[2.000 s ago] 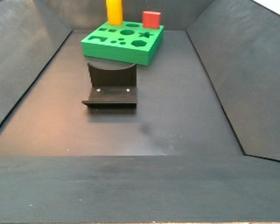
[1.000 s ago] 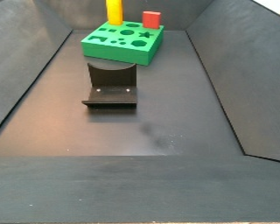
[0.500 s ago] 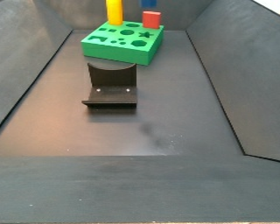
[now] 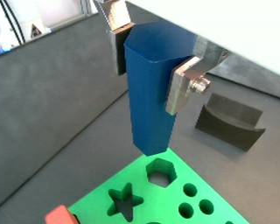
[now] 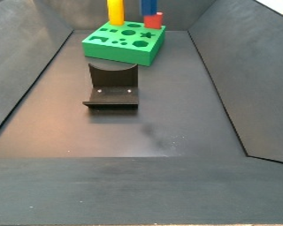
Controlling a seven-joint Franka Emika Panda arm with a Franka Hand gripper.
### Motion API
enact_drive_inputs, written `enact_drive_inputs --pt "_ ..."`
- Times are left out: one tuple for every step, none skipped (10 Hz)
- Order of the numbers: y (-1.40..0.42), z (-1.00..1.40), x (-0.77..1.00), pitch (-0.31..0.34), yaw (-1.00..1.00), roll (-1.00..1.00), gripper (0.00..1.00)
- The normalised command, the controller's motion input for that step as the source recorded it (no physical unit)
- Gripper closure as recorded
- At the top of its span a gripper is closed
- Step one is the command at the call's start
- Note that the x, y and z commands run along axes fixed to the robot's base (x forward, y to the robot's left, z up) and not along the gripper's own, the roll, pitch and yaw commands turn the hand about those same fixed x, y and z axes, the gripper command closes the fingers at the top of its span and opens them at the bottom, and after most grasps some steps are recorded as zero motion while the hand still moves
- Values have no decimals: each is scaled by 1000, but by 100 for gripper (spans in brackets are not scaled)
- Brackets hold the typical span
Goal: Pick up the hexagon object. Move up. Place the hexagon object on the fixture. Regrasp the hexagon object. Move to above the board. Insert the hexagon object.
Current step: Insert the hexagon object.
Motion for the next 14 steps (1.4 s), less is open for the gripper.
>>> enact_drive_inputs --pt "160 -534 71 -204 94 -124 100" --pt "157 -509 0 -230 114 -104 100" --pt "203 -571 11 -236 154 -110 100" --pt "114 -560 97 -201 60 -86 100" --pt "91 -557 14 -236 29 -77 100" --pt "109 -571 83 -217 51 -77 100" --pt "0 -500 183 -183 77 -50 100" --pt "0 -489 89 -184 60 -34 100" --pt "0 -457 97 -154 66 -13 100" --pt "0 -431 243 -111 100 -24 100" --pt "0 -451 326 -91 140 -13 100" --pt "14 -494 434 -47 240 0 100" --pt "17 -540 354 -50 329 0 100" --pt "0 -546 9 -80 366 37 100"
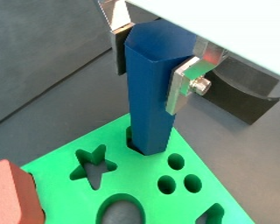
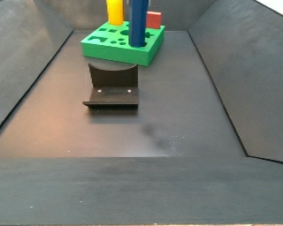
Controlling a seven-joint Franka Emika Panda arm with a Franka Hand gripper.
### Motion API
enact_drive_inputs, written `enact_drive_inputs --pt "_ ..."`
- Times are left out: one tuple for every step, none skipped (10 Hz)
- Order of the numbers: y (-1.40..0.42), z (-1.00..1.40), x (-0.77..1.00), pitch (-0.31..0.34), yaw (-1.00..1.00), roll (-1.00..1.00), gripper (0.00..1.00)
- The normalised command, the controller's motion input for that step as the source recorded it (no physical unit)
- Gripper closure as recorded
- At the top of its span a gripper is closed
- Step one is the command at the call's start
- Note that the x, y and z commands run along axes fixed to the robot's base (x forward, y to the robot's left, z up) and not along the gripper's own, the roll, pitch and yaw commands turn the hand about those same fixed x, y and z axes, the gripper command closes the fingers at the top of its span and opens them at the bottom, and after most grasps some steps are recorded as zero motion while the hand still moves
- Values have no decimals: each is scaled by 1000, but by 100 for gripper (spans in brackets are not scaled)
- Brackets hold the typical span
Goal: Pick up the hexagon object. Move up. Place the hexagon object on the fixture. Regrasp the hexagon object. Move to above the board. Insert the hexagon object.
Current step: Insert the hexagon object.
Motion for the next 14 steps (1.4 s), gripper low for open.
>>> enact_drive_inputs --pt "0 -26 0 10 40 1 100" --pt "0 -11 0 0 0 7 100" --pt "0 -166 -137 -94 57 0 100" --pt "0 -171 -203 -96 66 0 100" --pt "-9 -134 -214 -74 0 0 100" --pt "-14 -114 -203 -73 0 0 100" --pt "-57 -143 -111 -74 -63 0 100" --pt "-106 -166 -37 -59 -517 0 100" --pt "-77 -217 0 -20 -769 0 100" --pt "-71 -220 0 -9 -826 0 100" --pt "0 -129 -40 0 -346 0 100" --pt "0 -31 -74 37 -14 0 100" --pt "0 -57 -34 11 0 0 100" --pt "0 -169 -89 0 63 0 100"
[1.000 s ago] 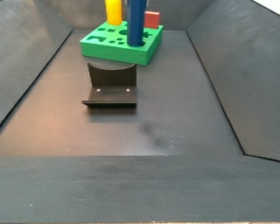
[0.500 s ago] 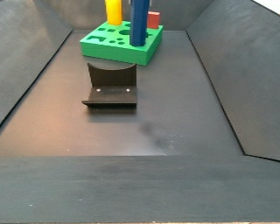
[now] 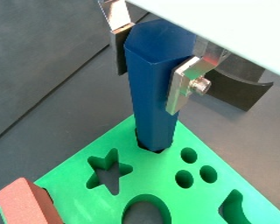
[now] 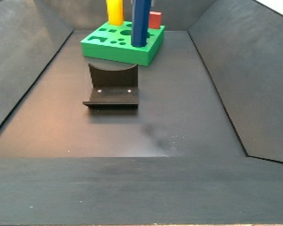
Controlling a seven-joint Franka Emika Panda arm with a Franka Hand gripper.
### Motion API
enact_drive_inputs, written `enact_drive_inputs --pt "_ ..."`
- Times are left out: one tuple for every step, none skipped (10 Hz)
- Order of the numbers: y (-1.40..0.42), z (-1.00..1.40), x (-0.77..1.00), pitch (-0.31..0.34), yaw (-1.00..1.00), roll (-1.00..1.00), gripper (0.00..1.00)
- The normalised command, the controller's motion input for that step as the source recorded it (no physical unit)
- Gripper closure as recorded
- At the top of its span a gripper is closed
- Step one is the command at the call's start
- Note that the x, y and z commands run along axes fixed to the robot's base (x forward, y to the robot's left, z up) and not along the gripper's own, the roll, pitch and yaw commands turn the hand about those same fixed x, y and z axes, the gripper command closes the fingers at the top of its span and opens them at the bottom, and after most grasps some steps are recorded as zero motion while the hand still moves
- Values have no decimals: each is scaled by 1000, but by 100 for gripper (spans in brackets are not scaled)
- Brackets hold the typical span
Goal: Pick up the hexagon object. Move up. Place the hexagon object on the fixture. Regrasp the hexagon object. Move to above the board. Insert the hexagon object.
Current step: Insert the hexagon object.
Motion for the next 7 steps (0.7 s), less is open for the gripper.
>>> enact_drive_inputs --pt "37 -411 -120 0 569 0 100" --pt "20 -526 -74 0 846 -9 100" --pt "0 -586 -31 0 914 -4 100" --pt "0 -640 -34 0 1000 0 100" --pt "0 -666 -34 9 1000 0 100" --pt "-6 -666 0 50 1000 0 100" --pt "-194 -603 -6 67 774 -14 100"
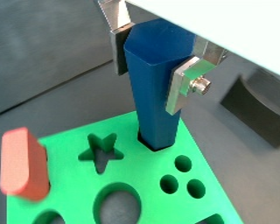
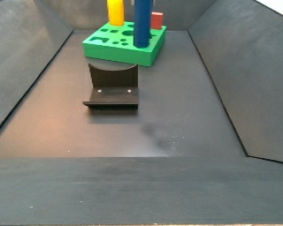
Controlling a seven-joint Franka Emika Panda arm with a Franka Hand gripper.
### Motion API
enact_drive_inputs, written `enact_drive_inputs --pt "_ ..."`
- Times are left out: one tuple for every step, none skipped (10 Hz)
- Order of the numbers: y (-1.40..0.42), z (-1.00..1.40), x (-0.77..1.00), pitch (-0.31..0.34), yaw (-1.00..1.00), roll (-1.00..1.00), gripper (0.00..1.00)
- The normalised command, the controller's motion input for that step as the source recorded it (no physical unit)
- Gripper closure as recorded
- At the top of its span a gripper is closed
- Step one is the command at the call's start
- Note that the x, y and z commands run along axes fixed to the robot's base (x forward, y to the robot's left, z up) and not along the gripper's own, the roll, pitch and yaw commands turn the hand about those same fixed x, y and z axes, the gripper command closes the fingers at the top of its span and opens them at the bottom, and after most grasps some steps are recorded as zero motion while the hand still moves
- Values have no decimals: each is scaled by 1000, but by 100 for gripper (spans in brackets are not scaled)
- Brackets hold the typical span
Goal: Pick up the hexagon object. Move up. Place the hexagon object on the fixture. Regrasp the hexagon object. Move to above the board. Insert the hexagon object.
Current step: Insert the hexagon object.
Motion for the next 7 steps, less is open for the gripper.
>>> enact_drive_inputs --pt "-209 -577 -60 0 371 -153 100" --pt "-174 -449 -43 -63 34 -194 100" --pt "-100 -360 -83 -89 0 -239 100" --pt "-40 -371 -137 -83 -89 -284 100" --pt "0 -611 9 -44 0 -263 100" --pt "46 -749 23 -4 0 -209 100" --pt "137 -717 54 3 -63 -231 100"
